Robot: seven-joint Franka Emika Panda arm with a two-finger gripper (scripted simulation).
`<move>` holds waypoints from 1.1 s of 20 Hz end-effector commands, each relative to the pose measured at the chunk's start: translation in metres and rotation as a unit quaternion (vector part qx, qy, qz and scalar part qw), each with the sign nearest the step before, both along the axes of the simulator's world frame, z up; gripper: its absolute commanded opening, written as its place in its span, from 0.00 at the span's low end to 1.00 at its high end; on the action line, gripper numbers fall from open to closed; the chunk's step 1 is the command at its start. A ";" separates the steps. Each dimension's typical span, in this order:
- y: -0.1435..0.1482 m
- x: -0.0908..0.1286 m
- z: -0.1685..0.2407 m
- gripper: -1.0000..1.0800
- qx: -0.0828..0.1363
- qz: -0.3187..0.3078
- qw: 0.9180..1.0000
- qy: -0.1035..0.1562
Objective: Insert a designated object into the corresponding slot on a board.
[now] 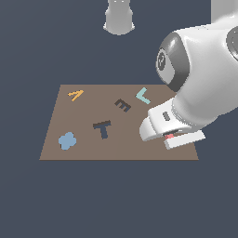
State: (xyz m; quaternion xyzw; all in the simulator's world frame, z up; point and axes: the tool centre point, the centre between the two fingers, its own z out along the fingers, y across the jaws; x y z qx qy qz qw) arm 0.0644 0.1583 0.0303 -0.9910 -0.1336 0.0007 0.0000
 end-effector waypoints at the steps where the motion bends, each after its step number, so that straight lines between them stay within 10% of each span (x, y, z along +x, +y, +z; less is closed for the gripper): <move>1: 0.000 0.001 0.004 0.00 0.000 0.000 1.000 -0.001; 11: -0.027 -0.002 0.003 0.00 0.000 -0.001 1.000 0.000; 22: -0.147 -0.012 0.007 0.00 0.000 -0.004 1.000 0.000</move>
